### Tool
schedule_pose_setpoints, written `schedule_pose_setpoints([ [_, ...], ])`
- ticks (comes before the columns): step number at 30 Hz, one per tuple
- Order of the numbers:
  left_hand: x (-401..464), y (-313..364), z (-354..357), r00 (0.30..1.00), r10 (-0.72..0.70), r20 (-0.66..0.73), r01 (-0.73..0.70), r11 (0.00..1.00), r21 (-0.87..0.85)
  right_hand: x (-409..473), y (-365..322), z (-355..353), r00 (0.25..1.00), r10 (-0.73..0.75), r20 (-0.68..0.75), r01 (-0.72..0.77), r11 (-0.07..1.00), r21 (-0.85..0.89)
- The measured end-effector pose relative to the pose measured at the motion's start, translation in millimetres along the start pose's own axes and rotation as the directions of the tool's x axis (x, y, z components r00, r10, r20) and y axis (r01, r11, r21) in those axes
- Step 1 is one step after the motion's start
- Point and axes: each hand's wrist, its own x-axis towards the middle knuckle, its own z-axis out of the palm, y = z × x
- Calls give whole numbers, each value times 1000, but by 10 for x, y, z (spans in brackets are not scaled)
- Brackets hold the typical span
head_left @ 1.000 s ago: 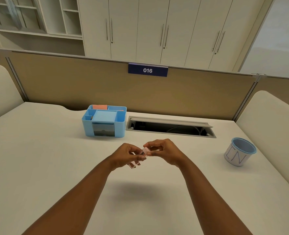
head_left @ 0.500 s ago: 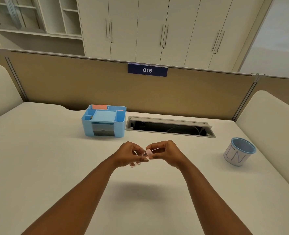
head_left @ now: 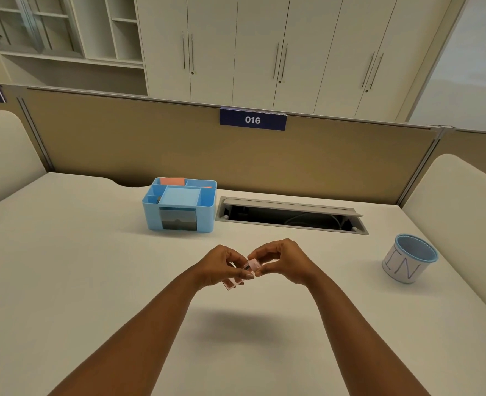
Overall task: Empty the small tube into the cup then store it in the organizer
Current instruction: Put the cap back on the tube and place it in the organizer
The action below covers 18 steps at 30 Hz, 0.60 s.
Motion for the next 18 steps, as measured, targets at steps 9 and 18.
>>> schedule_pose_setpoints([
  [9, 71, -354, -285, 972, -83, -220, 82, 997, -16, 239, 48, 161, 994, 29, -104, -35, 998, -56],
  [18, 291, -807, -1160, 802, 3, -598, 367, 787, 496, 850, 82, 369, 937, 53, -344, -58, 998, -5],
])
